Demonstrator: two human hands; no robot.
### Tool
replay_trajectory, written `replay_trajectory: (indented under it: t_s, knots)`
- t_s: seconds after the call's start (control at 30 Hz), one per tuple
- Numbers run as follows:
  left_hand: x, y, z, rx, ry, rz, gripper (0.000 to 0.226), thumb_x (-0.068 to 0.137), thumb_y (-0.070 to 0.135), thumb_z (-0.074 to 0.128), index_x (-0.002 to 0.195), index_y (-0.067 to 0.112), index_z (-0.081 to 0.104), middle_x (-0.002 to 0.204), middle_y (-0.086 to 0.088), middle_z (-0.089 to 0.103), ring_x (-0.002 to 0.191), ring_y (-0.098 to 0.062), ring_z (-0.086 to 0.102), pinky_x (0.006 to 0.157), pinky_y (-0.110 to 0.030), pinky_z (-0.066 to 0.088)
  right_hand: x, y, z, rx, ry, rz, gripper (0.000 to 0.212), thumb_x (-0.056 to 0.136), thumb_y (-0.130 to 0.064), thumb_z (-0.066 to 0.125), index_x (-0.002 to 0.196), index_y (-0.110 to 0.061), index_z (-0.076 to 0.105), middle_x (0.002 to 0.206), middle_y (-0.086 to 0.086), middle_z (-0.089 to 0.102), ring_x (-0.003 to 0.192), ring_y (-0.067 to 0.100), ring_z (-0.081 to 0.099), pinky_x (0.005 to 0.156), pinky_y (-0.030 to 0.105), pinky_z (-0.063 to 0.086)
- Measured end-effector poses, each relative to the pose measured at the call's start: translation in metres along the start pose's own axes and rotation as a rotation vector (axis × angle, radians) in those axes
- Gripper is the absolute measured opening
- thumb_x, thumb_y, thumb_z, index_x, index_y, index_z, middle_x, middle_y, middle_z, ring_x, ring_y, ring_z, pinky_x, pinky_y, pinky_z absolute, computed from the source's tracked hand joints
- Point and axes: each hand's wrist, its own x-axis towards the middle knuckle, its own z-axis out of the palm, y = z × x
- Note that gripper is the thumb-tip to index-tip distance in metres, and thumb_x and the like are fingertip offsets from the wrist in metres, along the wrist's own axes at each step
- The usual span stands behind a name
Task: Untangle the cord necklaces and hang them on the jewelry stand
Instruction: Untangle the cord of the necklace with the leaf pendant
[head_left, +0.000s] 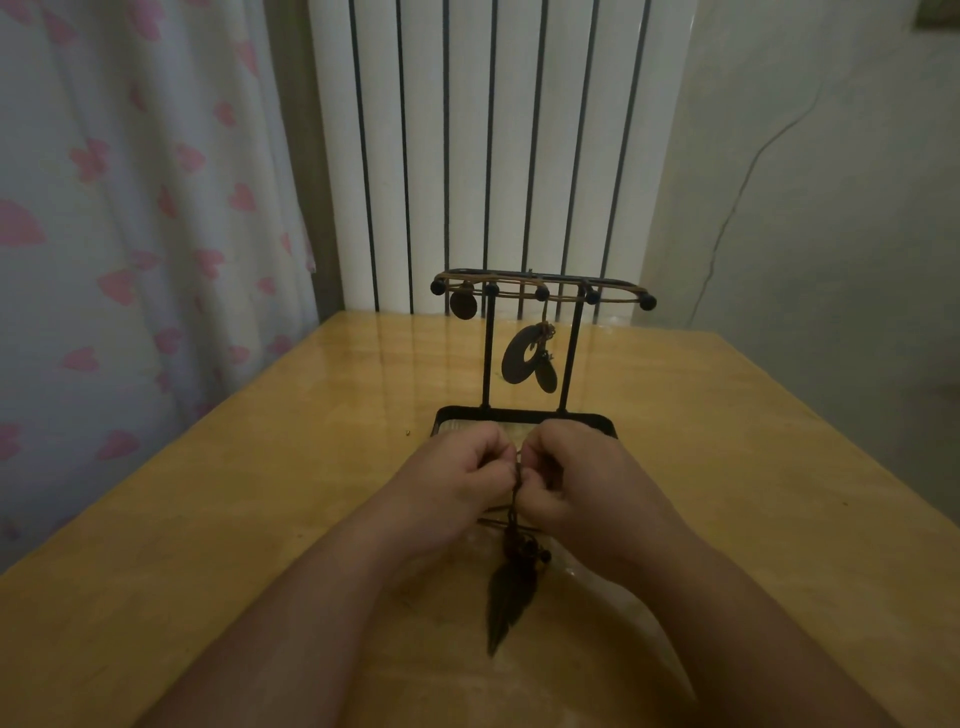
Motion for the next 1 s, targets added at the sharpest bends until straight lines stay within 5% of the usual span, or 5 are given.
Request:
replay_trajectory:
  t_s: [0.3,0.43,1.0]
  knots:
    - [0.0014,-0.0004,-0.0008,-0.043,-0.02,-0.001,0.02,0.093,0.016,0.052,0.076,0.025,0.055,0.068,0.009,0.051,0.058,-0.002,0.043,0.058,-0.028,0.037,0.0005,-0.0026,0.004,0.002,0.013,-0.017,0.016,0.09,-0.027,0.053,0.078,-0.03,0.043,0.08,-0.011,0.047,0.07,0.007,0.044,0.061,0.02,0.038]
    - [0.0015,-0.0013,-0.0012,-0.133,-0.038,-0.01,0.013,0.084,0.032,0.05,0.072,0.032,0.056,0.066,0.01,0.051,0.059,-0.005,0.043,0.059,-0.032,0.037,-0.0001,-0.004,0.0063,0.01,0.031,-0.023,0.018,0.09,-0.026,0.053,0.077,-0.032,0.041,0.08,-0.012,0.046,0.07,0.005,0.043,0.059,0.018,0.033]
    - [0.0006,-0.0051,0.0015,-0.245,-0.05,-0.046,0.017,0.082,0.032,0.049,0.067,0.036,0.056,0.067,0.003,0.051,0.063,-0.017,0.044,0.064,-0.042,0.039,-0.0002,-0.0046,0.0102,-0.017,0.099,-0.061,0.013,0.088,-0.024,0.051,0.08,-0.029,0.042,0.079,-0.012,0.045,0.07,0.005,0.043,0.058,0.017,0.034]
